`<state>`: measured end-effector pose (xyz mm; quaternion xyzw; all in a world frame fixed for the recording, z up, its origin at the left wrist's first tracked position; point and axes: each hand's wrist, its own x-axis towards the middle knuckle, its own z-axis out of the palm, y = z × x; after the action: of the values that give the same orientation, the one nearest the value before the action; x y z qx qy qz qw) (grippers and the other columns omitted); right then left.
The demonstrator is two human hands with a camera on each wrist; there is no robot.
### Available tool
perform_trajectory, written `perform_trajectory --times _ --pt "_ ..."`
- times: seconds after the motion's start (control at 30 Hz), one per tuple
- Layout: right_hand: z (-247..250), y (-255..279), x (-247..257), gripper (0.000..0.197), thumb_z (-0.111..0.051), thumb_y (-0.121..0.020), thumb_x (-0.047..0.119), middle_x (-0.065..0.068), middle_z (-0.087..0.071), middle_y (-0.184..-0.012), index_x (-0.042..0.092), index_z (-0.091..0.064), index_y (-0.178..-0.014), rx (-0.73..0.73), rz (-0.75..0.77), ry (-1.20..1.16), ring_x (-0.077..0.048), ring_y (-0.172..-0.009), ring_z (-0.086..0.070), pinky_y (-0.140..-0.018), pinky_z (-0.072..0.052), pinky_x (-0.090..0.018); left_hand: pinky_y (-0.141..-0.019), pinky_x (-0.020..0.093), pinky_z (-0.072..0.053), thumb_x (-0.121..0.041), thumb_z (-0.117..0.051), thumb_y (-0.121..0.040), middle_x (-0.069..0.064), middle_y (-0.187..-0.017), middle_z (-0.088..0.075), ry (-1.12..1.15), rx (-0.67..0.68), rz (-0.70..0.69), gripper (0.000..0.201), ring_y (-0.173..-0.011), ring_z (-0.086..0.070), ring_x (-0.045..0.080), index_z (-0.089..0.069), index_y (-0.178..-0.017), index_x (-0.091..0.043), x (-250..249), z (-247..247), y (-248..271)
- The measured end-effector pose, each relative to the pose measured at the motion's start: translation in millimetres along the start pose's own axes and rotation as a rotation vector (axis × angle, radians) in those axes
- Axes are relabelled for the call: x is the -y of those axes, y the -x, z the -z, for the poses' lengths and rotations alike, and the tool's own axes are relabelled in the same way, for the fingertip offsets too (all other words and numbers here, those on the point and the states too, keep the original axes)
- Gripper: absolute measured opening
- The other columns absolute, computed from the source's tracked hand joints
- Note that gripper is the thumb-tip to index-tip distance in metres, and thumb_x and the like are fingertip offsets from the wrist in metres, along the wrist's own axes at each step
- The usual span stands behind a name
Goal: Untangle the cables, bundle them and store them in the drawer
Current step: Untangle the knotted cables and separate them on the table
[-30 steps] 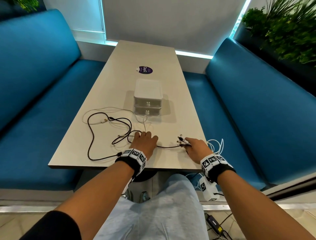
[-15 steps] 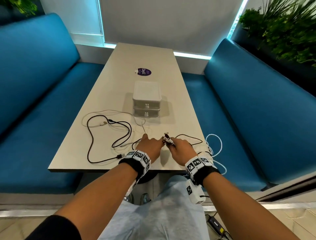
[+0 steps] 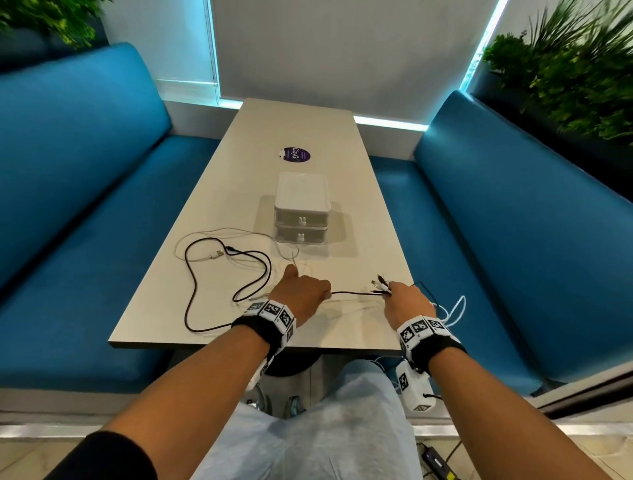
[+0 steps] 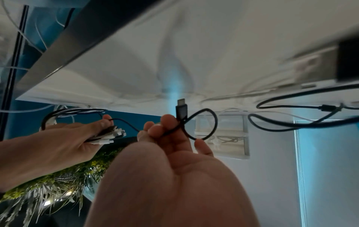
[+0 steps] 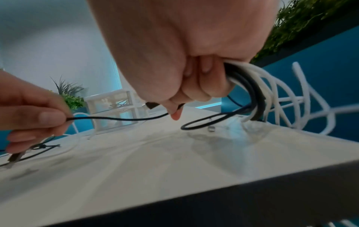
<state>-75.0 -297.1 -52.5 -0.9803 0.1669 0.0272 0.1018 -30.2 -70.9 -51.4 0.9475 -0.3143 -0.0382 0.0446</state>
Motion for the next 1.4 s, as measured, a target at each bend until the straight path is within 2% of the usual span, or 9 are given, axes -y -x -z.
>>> perform_trajectory --times 0.17,0.4,0.47,0.63,0.8,0.9,1.07,1.23,1.4 --pt "0.5 9.8 25.4 0.027 -0.044 -0.100 0.035 -0.017 -0.066 -0.098 0.021 -0.057 -0.118 -0.058 0.109 -0.163 -0.039 -0.089 -0.062 -0.070 -0.047 -0.038 -0.078 0.035 -0.026 -0.031 -0.030 -0.107 0.013 -0.087 -0.067 -0.060 -0.044 0.018 0.026 -0.091 -0.053 0.032 -0.053 -0.108 -0.018 -13.0 -0.4 -2.0" --pt "-10.1 14.8 52.9 0.021 -0.051 -0.097 0.029 -0.009 -0.071 -0.100 0.018 -0.067 -0.106 0.176 0.290 -0.333 -0.030 -0.093 -0.064 -0.082 -0.051 -0.040 -0.059 0.034 -0.038 -0.028 -0.034 -0.105 0.009 -0.088 -0.062 -0.026 -0.042 0.038 0.025 -0.072 -0.059 0.033 -0.042 -0.126 -0.017 -13.3 -4.8 2.9" --pt "-12.8 14.4 51.8 0.022 -0.053 -0.097 0.034 -0.008 -0.071 -0.100 0.021 -0.067 -0.108 0.167 0.297 -0.334 -0.029 -0.094 -0.064 -0.082 -0.052 -0.040 -0.059 0.035 -0.038 -0.028 -0.034 -0.105 0.008 -0.086 -0.058 0.014 -0.012 0.064 0.024 -0.071 -0.056 0.033 -0.043 -0.121 -0.014 -12.3 -4.9 6.5" --pt "-12.9 9.9 37.0 0.028 -0.052 -0.097 0.034 -0.014 -0.069 -0.105 0.021 -0.063 -0.119 0.141 0.201 -0.145 -0.035 -0.096 -0.063 -0.079 -0.051 -0.036 -0.071 0.033 -0.041 -0.036 -0.037 -0.103 0.013 -0.108 -0.063 0.071 0.158 0.142 0.032 -0.096 -0.061 0.033 -0.057 -0.112 -0.014 -1.3 -3.5 7.4" --pt "-6.6 -3.0 7.5 0.025 -0.047 -0.098 0.029 -0.012 -0.068 -0.104 0.018 -0.062 -0.114 0.101 0.021 -0.038 -0.032 -0.094 -0.064 -0.074 -0.048 -0.035 -0.070 0.033 -0.040 -0.043 -0.041 -0.102 0.006 -0.088 -0.059 0.269 0.134 0.093 0.026 -0.081 -0.057 0.029 -0.050 -0.108 -0.019 10.4 -0.7 11.7" --pt "-4.9 -3.8 -3.8 0.023 -0.045 -0.097 0.029 -0.010 -0.067 -0.101 0.018 -0.063 -0.108 0.062 -0.056 -0.007 -0.031 -0.088 -0.062 -0.072 -0.048 -0.035 -0.075 0.034 -0.044 -0.041 -0.042 -0.102 0.004 -0.092 -0.063 0.348 0.135 0.048 0.024 -0.082 -0.055 0.024 -0.057 -0.105 -0.023 11.0 -0.4 11.9" --pt "-4.2 7.6 20.4 0.028 -0.043 -0.099 0.035 -0.015 -0.069 -0.101 0.022 -0.059 -0.118 -0.046 0.096 -0.123 -0.038 -0.093 -0.064 -0.074 -0.051 -0.039 -0.071 0.036 -0.045 -0.034 -0.032 -0.105 0.014 -0.097 -0.062 0.226 0.079 0.090 0.025 -0.087 -0.059 0.035 -0.051 -0.109 -0.018 -4.0 -5.8 9.1" --pt "-8.8 21.2 51.2 0.022 -0.052 -0.098 0.029 -0.013 -0.071 -0.100 0.019 -0.067 -0.111 0.119 0.329 -0.318 -0.034 -0.093 -0.064 -0.074 -0.048 -0.034 -0.074 0.040 -0.049 -0.036 -0.035 -0.105 0.017 -0.101 -0.063 0.283 0.039 0.114 0.031 -0.089 -0.062 0.038 -0.049 -0.121 -0.013 -19.2 -9.9 5.1" --pt "-9.0 15.7 42.9 0.024 -0.054 -0.096 0.036 -0.008 -0.068 -0.104 0.021 -0.067 -0.111 0.197 0.321 -0.037 -0.029 -0.096 -0.063 -0.072 -0.045 -0.032 -0.078 0.041 -0.050 -0.027 -0.051 -0.097 0.011 -0.101 -0.065 0.363 0.088 0.112 0.015 -0.089 -0.061 0.033 -0.053 -0.107 -0.016 -8.6 -16.9 7.3"
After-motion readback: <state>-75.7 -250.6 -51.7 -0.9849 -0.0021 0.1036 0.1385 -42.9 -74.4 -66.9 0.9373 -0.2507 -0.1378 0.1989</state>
